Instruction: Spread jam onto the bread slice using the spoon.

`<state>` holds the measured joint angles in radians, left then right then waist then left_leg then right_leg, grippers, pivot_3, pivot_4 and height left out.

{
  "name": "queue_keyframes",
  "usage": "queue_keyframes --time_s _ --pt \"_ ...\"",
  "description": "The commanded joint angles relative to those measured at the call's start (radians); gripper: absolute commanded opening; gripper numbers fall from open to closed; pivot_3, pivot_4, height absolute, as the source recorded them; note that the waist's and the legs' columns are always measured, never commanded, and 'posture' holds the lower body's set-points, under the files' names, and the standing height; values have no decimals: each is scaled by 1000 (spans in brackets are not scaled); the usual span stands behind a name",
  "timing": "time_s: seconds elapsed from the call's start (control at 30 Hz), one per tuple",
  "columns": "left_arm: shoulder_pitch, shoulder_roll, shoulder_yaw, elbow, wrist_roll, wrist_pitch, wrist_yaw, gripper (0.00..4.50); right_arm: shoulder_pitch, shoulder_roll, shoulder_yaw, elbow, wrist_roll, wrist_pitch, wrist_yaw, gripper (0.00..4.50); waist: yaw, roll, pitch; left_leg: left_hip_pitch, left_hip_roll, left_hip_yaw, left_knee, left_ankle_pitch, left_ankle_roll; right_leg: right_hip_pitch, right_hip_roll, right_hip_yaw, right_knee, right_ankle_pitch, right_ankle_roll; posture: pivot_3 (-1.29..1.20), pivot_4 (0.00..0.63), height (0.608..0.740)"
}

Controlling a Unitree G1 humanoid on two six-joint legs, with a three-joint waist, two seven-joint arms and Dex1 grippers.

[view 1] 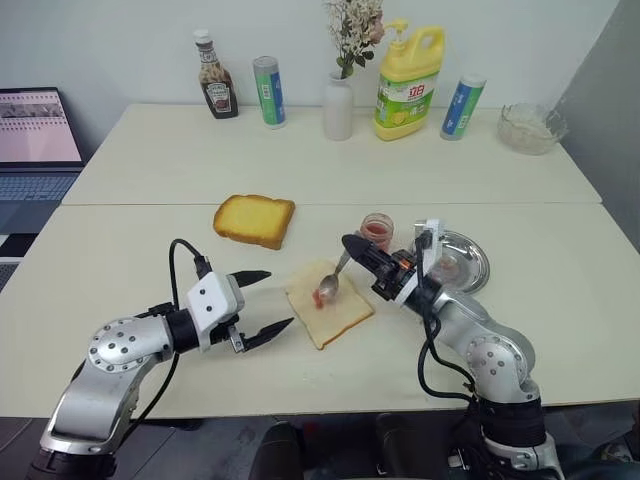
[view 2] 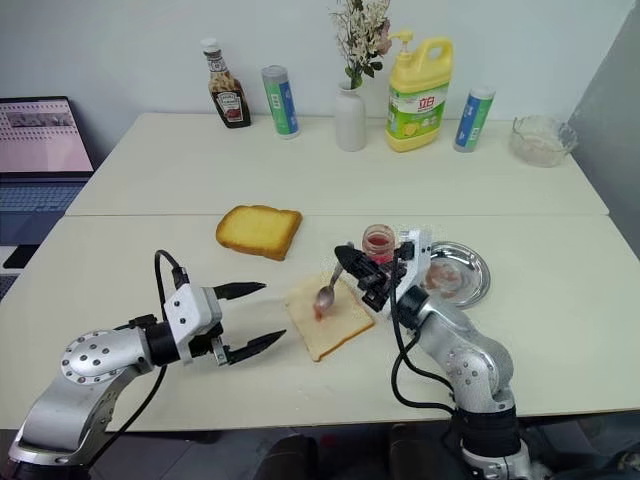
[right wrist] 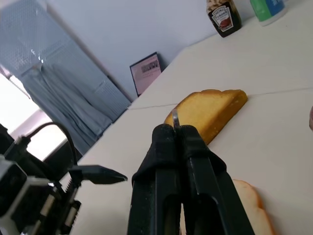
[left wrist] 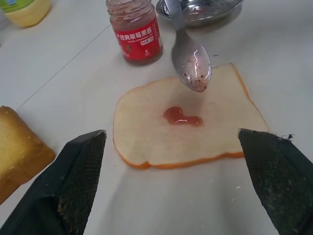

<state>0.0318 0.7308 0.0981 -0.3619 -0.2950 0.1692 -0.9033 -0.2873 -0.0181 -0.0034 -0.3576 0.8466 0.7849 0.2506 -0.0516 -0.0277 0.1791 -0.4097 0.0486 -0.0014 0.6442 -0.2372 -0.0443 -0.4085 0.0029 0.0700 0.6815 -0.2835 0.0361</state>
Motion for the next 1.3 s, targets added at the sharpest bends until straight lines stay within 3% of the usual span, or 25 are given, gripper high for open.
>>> queue_keyframes --time_s 0.03,0.37,0.7,1.13,1.3 --pt "-5 8 32 -4 2 -28 9 4500 9 27 -48 -9 94 72 -83 37 -1 0 0 0 0 0 0 0 0 0 0 0 0 0 0 0 150 740" --pt "-6 2 20 10 3 -52 3 4500 15 96 -64 89 49 18 -156 37 -3 0 0 0 0 0 0 0 0 0 0 0 0 0 0 0 150 740" --pt "47 67 57 54 -14 -76 -101 4500 -30 178 -71 232 46 -48 -201 37 -5 0 0 0 0 0 0 0 0 0 0 0 0 0 0 0 150 740" --pt "102 73 68 54 -1 -119 -94 4500 69 42 -102 157 130 109 -179 37 -4 -1 -1 0 0 1 -1 0 0 0 0 1 0 0 0 0 150 740" --pt "119 76 79 53 -8 -125 -102 4500 67 51 -141 137 191 123 -213 37 -5 -1 -1 0 0 1 -1 0 0 0 0 0 0 0 0 0 150 740"
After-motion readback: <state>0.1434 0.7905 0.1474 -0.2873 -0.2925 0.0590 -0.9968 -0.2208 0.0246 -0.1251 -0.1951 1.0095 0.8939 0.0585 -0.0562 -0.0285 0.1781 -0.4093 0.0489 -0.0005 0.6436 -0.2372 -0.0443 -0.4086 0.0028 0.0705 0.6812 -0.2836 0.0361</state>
